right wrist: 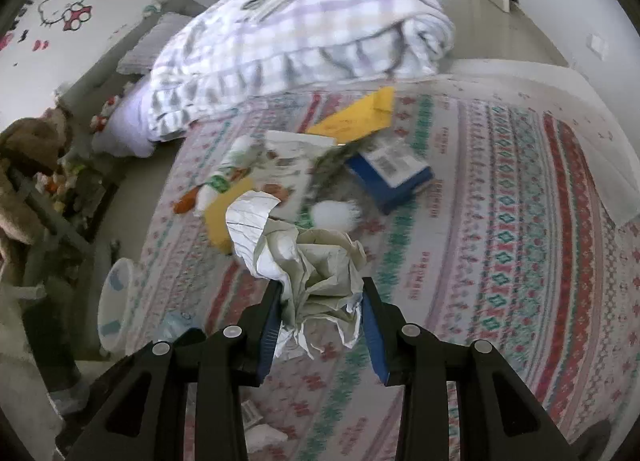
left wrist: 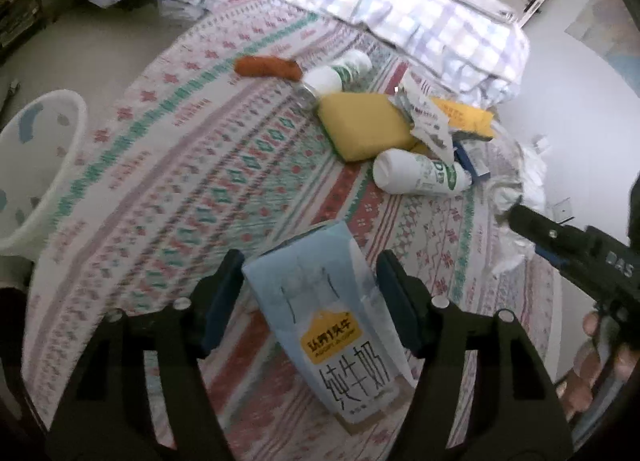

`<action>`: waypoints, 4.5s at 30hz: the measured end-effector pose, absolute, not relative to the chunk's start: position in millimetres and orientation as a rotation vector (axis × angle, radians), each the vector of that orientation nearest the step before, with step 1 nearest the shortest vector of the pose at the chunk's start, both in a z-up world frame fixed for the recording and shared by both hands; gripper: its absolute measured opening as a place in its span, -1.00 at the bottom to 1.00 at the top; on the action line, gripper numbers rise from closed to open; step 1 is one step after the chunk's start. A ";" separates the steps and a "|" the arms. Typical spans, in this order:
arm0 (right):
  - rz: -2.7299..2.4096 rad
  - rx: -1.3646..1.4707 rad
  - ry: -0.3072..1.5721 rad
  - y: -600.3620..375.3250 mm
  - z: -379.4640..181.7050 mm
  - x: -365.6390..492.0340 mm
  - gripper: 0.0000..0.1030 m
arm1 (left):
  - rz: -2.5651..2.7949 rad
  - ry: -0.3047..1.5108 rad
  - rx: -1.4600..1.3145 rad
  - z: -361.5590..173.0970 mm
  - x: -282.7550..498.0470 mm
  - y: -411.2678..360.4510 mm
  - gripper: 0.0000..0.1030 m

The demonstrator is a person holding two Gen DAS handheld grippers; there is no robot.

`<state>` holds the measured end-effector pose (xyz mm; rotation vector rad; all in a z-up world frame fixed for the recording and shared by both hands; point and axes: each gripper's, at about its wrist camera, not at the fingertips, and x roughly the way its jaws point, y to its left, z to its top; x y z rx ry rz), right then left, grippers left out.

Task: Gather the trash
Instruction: 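Grasp the light blue milk carton with the left tool while the right tool holds the bag, then carry the carton and crumpled bag to the white bin and release both, then return both tools to the bed and bring the right tool to the white tissue, then close the right tool on the white tissue and lift it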

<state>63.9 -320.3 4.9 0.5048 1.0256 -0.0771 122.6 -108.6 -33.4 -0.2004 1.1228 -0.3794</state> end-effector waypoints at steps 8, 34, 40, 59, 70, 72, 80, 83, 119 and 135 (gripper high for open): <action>-0.005 0.449 1.023 -274.3 12.9 74.1 -0.25 | -0.354 1.030 -0.243 0.5 116.6 -43.5 0.23; 0.111 0.312 1.038 -174.2 0.8 112.5 -0.25 | 0.054 0.721 -0.253 16.7 160.4 129.7 0.21; 0.149 0.302 1.019 -159.4 1.0 119.2 -0.24 | 0.085 0.776 -0.231 -5.2 179.6 144.4 0.45; 0.308 0.302 1.068 -49.0 -12.9 173.6 -0.21 | 0.148 0.937 -0.150 -27.5 132.8 179.7 0.93; 0.380 0.346 1.024 -13.6 -4.0 192.4 0.44 | 0.141 0.949 -0.171 -27.9 119.9 185.6 0.94; 0.388 0.346 1.015 -14.0 0.7 189.9 0.45 | 0.136 0.947 -0.172 -26.6 117.4 184.9 0.94; 0.330 0.218 1.006 -39.5 15.5 158.9 0.45 | 0.106 0.942 -0.167 -19.0 108.9 172.0 0.94; 0.301 0.192 1.004 -59.1 20.3 142.4 0.45 | 0.085 0.936 -0.153 -14.6 104.1 162.6 0.94; 0.005 0.234 1.039 -207.1 -42.6 -58.9 0.53 | -0.140 0.963 -0.039 -33.8 16.4 22.0 0.98; 0.050 0.149 1.034 -185.3 -41.3 -46.2 -0.62 | -0.202 0.990 -0.012 -40.5 26.2 0.2 0.98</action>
